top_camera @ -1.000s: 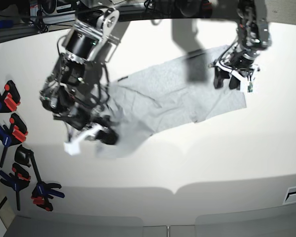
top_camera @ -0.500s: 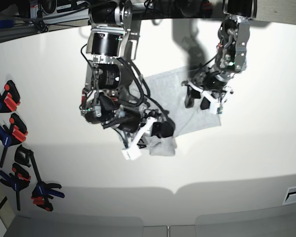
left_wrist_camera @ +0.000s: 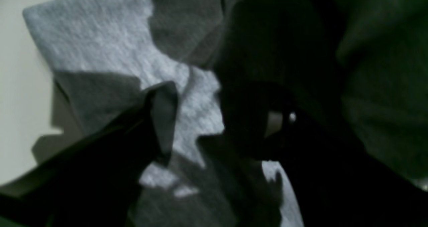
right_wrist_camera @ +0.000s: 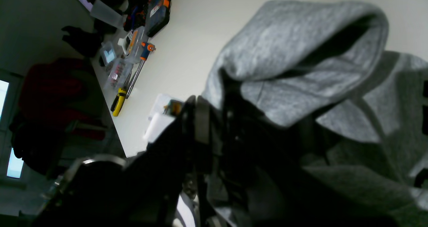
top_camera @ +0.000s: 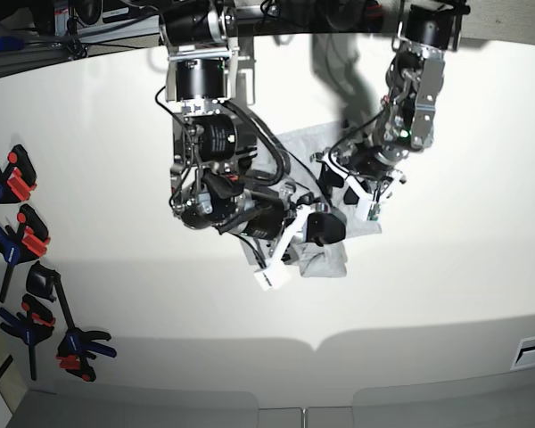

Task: Fold the T-shirt properly
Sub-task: 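Lift the strip end with the right gripper and fold it toward the left gripper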

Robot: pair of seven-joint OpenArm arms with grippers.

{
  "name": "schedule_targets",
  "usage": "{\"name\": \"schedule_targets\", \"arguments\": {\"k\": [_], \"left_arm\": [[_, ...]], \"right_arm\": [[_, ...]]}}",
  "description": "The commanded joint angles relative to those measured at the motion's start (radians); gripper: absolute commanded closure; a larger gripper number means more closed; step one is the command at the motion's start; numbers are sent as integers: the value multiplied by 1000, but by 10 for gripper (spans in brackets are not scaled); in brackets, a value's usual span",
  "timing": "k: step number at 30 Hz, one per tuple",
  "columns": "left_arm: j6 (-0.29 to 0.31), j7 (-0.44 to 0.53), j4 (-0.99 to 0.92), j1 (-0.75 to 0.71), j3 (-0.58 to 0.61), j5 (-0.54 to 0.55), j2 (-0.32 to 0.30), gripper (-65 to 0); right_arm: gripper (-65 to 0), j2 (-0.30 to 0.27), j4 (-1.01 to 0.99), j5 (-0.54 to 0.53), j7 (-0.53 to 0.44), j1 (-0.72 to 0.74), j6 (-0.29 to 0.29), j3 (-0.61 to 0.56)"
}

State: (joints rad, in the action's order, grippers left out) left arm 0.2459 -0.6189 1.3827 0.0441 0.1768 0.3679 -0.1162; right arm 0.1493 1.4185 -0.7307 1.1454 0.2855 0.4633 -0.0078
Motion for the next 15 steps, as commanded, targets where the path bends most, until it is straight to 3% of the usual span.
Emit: {"name": "schedule_targets", "arguments": {"k": [1,9,12,15], "left_arm": [[4,-32,20,21,1,7,2,-321],[5,-218,130,102,1,-1,-24,-321],[5,-286,160,139,1,-2,-67,-321],[5,-296,164,168,1,-56,-129,-321]], "right_arm": [[0,8,19,-29,-24,28,0,-3],[0,8,19,-30,-23,28,0,-3],[0,8,19,-32,-23,28,0,-3],[0,8,19,-34,-22,28,1,-3]]}}
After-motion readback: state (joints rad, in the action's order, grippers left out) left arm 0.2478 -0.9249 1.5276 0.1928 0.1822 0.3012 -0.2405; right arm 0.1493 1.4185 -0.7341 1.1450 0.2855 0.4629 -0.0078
